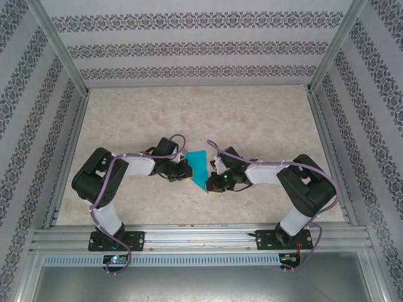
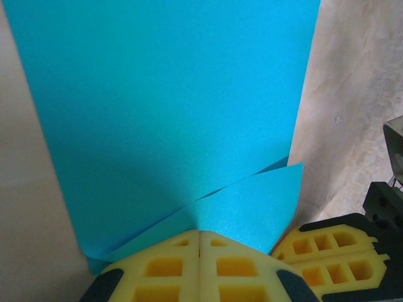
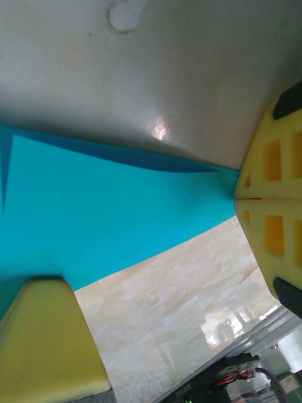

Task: Fold a paper plane with a square sheet of paper (fold left side to right side)
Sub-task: Third fold the triangle at the center of the table.

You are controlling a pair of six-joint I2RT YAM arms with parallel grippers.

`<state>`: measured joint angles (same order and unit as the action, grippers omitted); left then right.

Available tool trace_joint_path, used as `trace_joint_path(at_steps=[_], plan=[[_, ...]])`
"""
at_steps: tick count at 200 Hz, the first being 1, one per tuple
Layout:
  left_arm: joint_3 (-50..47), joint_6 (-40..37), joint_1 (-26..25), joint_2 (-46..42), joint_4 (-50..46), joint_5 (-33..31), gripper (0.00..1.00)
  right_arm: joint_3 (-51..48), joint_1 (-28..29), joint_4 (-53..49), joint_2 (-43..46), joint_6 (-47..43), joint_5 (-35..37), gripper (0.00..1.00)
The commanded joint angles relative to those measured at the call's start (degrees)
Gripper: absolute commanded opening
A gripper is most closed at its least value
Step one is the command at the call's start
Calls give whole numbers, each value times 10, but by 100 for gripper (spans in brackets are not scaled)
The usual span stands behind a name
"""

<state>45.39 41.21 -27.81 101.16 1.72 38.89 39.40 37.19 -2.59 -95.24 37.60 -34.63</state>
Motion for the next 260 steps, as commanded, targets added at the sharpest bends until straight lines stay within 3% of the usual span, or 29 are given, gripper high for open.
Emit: trace_joint_path(at_steps=[1, 38, 79, 143, 260], plan=[[7, 5, -6, -28, -14, -9, 5, 7, 10, -51, -17, -3, 30, 0], [-2, -2, -6, -86, -25, -13, 6, 13, 11, -95, -17, 1, 74, 0], [-38, 17, -19, -115, 2, 27, 5, 34, 22, -147, -27, 4, 118, 0], [-16, 27, -55, -65, 21, 49, 4, 58, 39, -187, -42, 6, 156, 0], [16, 15, -56, -1, 17, 54, 4, 75, 44, -212, -51, 3, 175, 0]])
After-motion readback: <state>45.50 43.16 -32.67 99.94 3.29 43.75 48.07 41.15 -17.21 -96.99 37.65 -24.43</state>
